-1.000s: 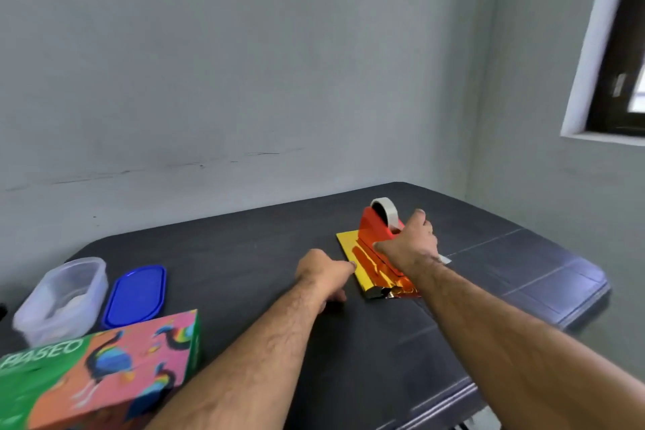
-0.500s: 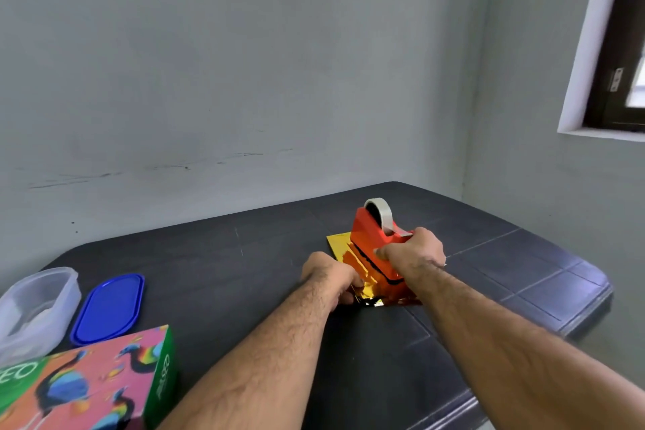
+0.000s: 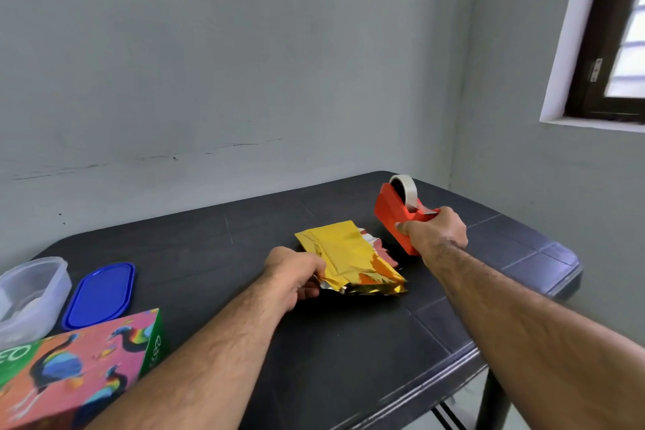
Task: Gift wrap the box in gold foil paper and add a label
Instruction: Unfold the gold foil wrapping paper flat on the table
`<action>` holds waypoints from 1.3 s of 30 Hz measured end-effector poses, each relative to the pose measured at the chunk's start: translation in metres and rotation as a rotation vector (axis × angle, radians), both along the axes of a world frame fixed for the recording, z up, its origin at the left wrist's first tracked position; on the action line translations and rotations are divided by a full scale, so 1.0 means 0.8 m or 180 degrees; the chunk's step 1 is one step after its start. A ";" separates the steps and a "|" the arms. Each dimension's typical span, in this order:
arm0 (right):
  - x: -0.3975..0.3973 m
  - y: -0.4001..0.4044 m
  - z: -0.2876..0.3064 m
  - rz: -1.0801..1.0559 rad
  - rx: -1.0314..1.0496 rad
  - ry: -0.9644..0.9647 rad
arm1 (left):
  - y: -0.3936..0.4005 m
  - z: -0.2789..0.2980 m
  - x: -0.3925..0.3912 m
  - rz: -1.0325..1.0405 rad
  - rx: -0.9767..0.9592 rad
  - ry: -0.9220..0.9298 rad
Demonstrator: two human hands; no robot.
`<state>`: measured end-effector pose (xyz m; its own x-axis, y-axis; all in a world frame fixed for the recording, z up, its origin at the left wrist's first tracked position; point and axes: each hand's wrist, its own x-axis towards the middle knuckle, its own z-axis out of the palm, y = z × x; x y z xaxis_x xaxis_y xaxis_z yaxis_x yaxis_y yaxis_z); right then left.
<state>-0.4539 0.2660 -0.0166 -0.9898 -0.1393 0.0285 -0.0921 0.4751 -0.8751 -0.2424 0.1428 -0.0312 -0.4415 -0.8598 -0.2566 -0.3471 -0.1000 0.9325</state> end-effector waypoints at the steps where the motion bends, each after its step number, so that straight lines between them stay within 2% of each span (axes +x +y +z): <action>1: -0.001 0.004 0.001 -0.0021 0.0041 -0.0008 | -0.001 0.001 0.009 0.0005 -0.0004 -0.0020; 14: 0.004 0.011 -0.021 0.0050 0.0211 -0.0099 | -0.005 -0.005 0.059 0.0069 -0.0120 -0.0292; 15: 0.007 0.009 -0.022 -0.0062 0.0281 0.0069 | -0.003 -0.005 0.059 0.0044 -0.0116 -0.0261; 17: 0.020 0.004 -0.020 -0.0174 0.0486 0.0831 | 0.002 -0.003 0.058 -0.0008 -0.0164 -0.0177; 20: 0.047 -0.009 -0.026 0.0648 0.0600 0.1987 | 0.001 0.004 0.062 0.0019 -0.0363 -0.0076; 22: 0.063 -0.014 -0.035 0.1078 0.0747 0.2270 | -0.004 0.011 0.069 0.0059 -0.0505 -0.0062; 25: 0.073 -0.013 -0.045 0.0951 0.0599 0.2933 | -0.012 0.025 0.084 0.0076 -0.0609 -0.0085; 27: 0.077 -0.011 -0.045 0.1602 0.0428 0.3235 | -0.017 0.034 0.092 0.0075 -0.0626 -0.0156; 29: 0.090 -0.014 -0.038 0.2619 0.0688 0.3250 | -0.022 0.042 0.104 0.0096 -0.0636 -0.0176; 31: 0.108 -0.023 -0.032 0.3180 0.1168 0.3052 | -0.026 0.049 0.113 0.0070 -0.0641 -0.0201; 33: 0.124 -0.031 -0.026 0.3409 0.1445 0.2725 | -0.028 0.056 0.122 0.0024 -0.0658 -0.0272; 36: 0.145 -0.036 -0.015 0.3631 0.1413 0.2148 | -0.033 0.064 0.134 0.0027 -0.0653 -0.0300; 39: 0.159 -0.043 -0.008 0.3736 0.1361 0.2148 | -0.042 0.067 0.145 0.0042 -0.0584 -0.0250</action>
<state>-0.3263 0.2316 -0.0232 -0.1089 -0.9760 0.1885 -0.9477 0.0447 -0.3159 -0.1265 0.1096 0.0225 -0.4148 -0.9008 -0.1284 -0.4193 0.0640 0.9056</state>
